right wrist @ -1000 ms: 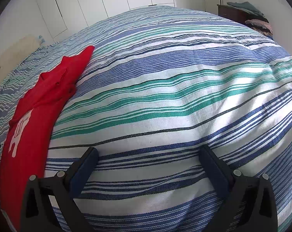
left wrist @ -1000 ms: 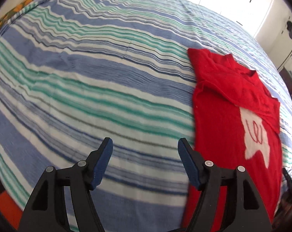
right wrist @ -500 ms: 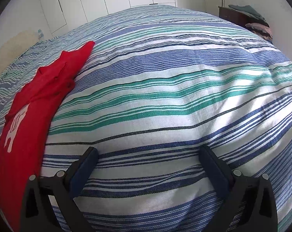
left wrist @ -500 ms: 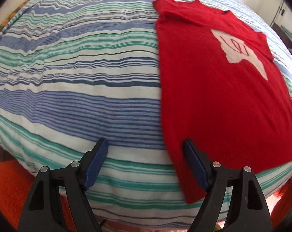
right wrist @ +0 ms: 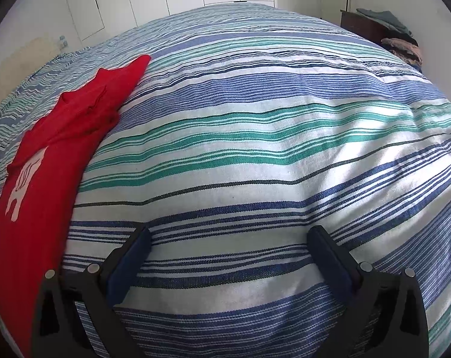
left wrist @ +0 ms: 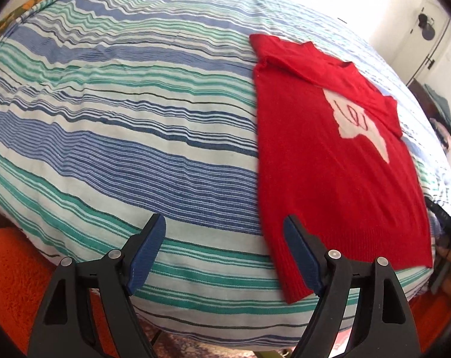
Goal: Fold small clothes
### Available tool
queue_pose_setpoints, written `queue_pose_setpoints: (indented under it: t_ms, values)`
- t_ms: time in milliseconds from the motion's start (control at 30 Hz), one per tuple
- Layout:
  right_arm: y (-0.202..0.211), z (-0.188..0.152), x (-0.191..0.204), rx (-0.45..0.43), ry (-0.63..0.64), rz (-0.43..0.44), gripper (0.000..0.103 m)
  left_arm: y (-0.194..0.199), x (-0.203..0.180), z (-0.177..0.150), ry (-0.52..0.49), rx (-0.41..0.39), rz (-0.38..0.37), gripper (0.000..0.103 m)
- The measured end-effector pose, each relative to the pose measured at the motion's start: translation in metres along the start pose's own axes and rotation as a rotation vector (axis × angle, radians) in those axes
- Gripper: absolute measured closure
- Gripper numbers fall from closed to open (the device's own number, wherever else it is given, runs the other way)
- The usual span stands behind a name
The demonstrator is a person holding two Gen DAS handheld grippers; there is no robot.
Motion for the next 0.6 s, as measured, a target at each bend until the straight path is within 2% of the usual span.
queue_pose_setpoints:
  t_ms: [233,333,367,433,500,600]
  values:
    - [0.008,-0.008,-0.001,-0.014,0.011,-0.007,0.000,0.008,0.011,-0.002,0.059,-0.007,-0.048,0.020]
    - [0.014,-0.003,0.000,0.041,0.019,0.009,0.001,0.011,0.004,-0.007,0.064,0.023,-0.124,0.021]
    - [0.022,0.000,0.000,0.049,-0.004,0.038,0.006,0.011,-0.001,-0.010,0.056,0.041,-0.150,0.021]
    - [0.047,0.003,0.011,0.060,-0.046,0.196,0.015,0.006,-0.013,-0.017,0.032,0.088,-0.203,0.022]
    - [0.074,-0.003,0.030,0.115,-0.025,0.340,0.015,-0.002,-0.027,-0.025,-0.006,0.138,-0.234,0.022]
    - [0.106,-0.028,0.065,0.236,0.018,0.525,0.015,-0.008,-0.042,-0.032,-0.079,0.166,-0.203,0.024]
Point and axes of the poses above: each gripper's, at about its wrist camera, not at the fingertips, and y roughly against the way its jaws point, x to its left, z to its top, the point moved 6 cm from there along -y, roughly the way its jaws point, and after that the axes turned 3 degrees about -z, right-handed, at the moved point
